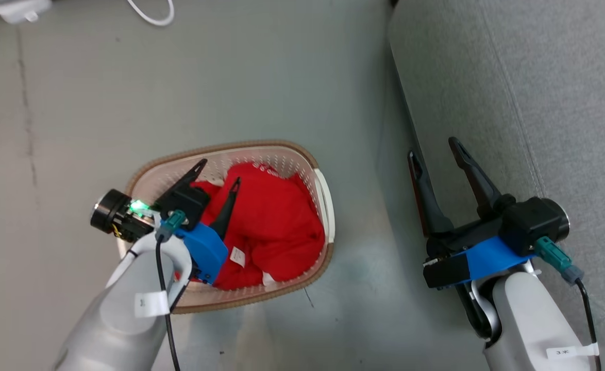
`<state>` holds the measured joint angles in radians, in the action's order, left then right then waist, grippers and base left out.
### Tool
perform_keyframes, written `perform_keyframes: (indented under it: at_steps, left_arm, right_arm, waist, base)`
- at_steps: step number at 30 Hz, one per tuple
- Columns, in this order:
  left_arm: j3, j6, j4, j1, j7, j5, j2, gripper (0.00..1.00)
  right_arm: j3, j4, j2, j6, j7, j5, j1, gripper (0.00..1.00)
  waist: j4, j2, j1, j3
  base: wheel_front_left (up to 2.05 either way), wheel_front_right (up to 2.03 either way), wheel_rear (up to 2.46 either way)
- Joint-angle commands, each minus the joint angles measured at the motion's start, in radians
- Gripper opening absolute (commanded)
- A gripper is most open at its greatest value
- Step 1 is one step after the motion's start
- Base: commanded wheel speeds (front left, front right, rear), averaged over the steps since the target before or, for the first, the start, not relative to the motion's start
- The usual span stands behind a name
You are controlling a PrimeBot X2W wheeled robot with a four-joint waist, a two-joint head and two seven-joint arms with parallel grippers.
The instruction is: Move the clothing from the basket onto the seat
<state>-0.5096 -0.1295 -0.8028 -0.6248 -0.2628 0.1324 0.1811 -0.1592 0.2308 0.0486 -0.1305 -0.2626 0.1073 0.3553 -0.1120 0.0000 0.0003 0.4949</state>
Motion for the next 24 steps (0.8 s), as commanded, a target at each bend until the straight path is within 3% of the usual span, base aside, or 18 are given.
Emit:
perform_keyframes:
  at_steps: [1,15,24]
  left_arm:
    - [-0.035,-0.001,-0.037,-0.053,-0.003,0.017,0.019,1.0]
    - [-0.299,-0.001,-0.284,-0.292,0.001,0.165,0.096,1.0]
    - [-0.395,-0.001,-0.359,-0.396,0.062,0.28,0.116,1.0]
  right_arm:
    - [-0.008,-0.013,0.003,0.0,-0.004,-0.001,0.028,1.0]
    - [-0.021,-0.092,0.003,0.0,-0.004,0.001,0.099,1.0]
    - [-0.026,-0.135,0.003,0.0,-0.004,0.009,0.122,1.0]
  waist:
    - [-0.052,0.0,-0.0003,0.097]
    - [-0.106,0.0,-0.0003,0.331]
    - [-0.126,0.0,-0.0003,0.42]
  base:
    - [0.0,0.0,0.0]
    - [0.0,0.0,0.0]
    - [0.0,0.0,0.0]
